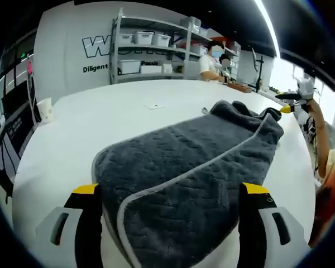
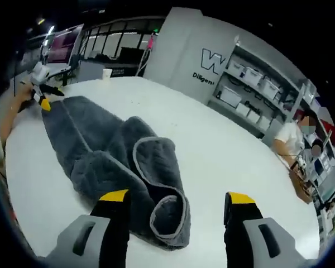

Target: Open the folded towel by lifting each exposed corner and separating the folded layers until the towel lies flat within the target outline without major curled edges

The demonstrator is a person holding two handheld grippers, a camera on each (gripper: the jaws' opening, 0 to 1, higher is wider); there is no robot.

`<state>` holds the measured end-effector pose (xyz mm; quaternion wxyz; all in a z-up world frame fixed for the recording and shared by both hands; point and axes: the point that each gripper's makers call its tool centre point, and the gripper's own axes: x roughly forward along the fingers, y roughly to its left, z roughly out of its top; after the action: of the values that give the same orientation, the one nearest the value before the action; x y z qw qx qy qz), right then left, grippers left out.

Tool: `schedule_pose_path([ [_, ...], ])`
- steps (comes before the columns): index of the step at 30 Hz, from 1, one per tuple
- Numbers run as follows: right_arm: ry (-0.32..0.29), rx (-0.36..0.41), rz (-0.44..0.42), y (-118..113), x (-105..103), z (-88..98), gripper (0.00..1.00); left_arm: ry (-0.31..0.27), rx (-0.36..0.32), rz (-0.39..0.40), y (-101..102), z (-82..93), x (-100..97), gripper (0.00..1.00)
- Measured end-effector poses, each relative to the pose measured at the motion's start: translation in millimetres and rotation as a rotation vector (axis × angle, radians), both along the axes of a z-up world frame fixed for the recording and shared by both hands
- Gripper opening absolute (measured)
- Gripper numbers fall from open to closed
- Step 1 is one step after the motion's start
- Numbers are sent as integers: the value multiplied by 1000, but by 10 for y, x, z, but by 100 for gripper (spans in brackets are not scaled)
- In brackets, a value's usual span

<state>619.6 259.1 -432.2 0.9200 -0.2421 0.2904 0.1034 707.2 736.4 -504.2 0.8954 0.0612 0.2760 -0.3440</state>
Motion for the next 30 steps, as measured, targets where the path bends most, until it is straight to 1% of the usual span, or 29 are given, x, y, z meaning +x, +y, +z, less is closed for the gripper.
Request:
schedule_pose_path([
  [1,13,-18,14,10,33,-14,65,-3,3,0,2,0,-8,100],
  [4,93,-78,49,13,177,-125,61,10,20,-4,27,-28,-23,100],
  [6,117,-99,53,-10,262,-185,59,6,33,-1,47,-32,-13,100],
  [10,195,-148,66,-82,309,-351,49,-2,32,0,55,-6,-17,100],
  [11,201,-151,67,-86,309,-367,47,-3,32,0,56,-3,-16,100],
  [12,231,-163,73,-105,303,-432,47,-4,31,1,58,3,-16,99],
  [14,259,-176,89,-111,311,-521,44,-8,36,0,66,7,-18,99],
  [16,269,-175,99,-102,321,-567,39,-12,38,-2,71,15,-23,99],
  [19,281,-192,140,-47,334,-634,25,-15,35,-1,74,25,-20,99],
  [21,286,-193,157,-19,347,-664,20,-13,38,-1,79,17,-21,99],
  [23,297,-181,184,24,334,-696,11,-9,40,0,80,7,-30,99],
  [24,296,-177,192,33,334,-704,5,-9,40,1,83,7,-30,99],
  [25,295,-178,197,36,335,-706,0,-9,41,1,84,7,-29,99],
  [27,274,-149,201,41,354,-691,0,-9,42,2,85,9,-33,99],
  [30,270,-150,203,25,339,-678,0,-8,43,2,80,7,-42,99],
])
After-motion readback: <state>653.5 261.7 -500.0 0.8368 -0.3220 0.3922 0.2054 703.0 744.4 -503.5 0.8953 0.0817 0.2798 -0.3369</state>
